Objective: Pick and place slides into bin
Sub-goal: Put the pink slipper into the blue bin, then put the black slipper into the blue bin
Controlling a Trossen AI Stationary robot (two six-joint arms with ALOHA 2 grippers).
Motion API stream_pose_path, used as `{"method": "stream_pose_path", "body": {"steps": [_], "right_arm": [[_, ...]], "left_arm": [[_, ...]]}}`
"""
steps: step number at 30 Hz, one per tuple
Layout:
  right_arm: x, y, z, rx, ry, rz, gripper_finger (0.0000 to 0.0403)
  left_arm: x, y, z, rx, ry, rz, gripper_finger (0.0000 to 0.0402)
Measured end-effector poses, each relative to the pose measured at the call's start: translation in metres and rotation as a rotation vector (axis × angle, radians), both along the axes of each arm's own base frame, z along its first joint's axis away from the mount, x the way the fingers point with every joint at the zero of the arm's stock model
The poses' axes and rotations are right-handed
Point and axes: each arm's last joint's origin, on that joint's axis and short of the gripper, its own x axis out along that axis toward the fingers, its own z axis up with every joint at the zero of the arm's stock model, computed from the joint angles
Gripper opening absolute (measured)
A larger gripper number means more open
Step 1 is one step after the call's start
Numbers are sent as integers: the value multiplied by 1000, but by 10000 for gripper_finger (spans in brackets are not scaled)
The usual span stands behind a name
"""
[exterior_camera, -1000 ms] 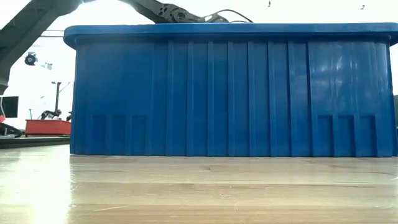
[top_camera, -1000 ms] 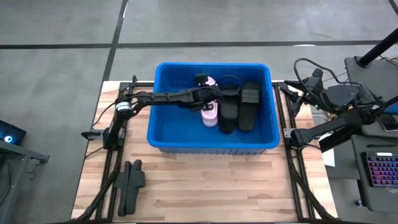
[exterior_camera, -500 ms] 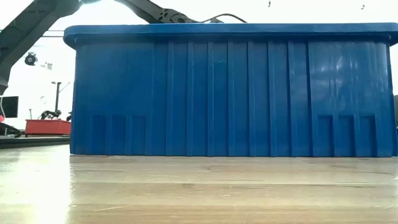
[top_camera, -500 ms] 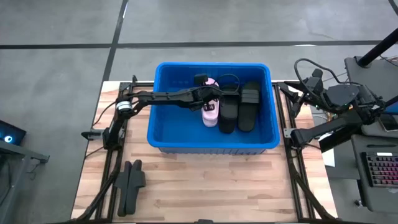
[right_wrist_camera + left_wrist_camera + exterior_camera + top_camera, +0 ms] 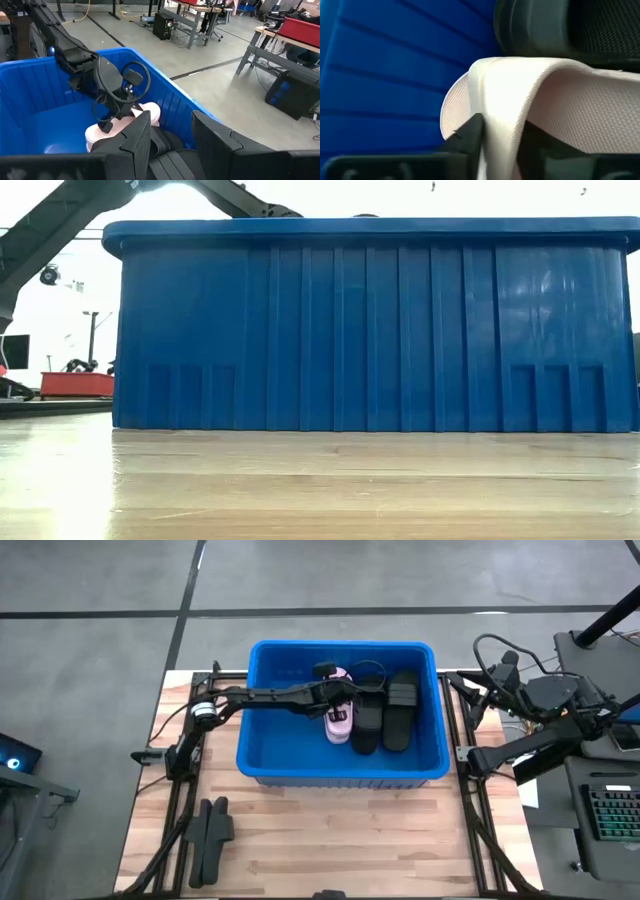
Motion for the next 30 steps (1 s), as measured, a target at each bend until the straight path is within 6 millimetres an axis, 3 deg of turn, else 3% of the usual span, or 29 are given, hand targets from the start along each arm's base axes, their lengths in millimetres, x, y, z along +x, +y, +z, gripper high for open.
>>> {"method": "stream_pose_path", "body": {"steps": [9,14,19,24,30], "right_arm": [[0,0,0,-1,3,1,132],[0,0,-1,-3,8,1,132],[0,0,-1,-4,8,1,132],[0,0,-1,-2,7,0,132],[0,0,-1,-2,7,0,132]], "left_arm": [[0,-3,19,-80,-15,-86,249],[0,-11,31,-132,9,-140,308],[-2,-16,52,-154,40,-159,326],[-7,-34,76,-252,87,-228,327],[-27,-80,141,-317,17,-242,327]]}}
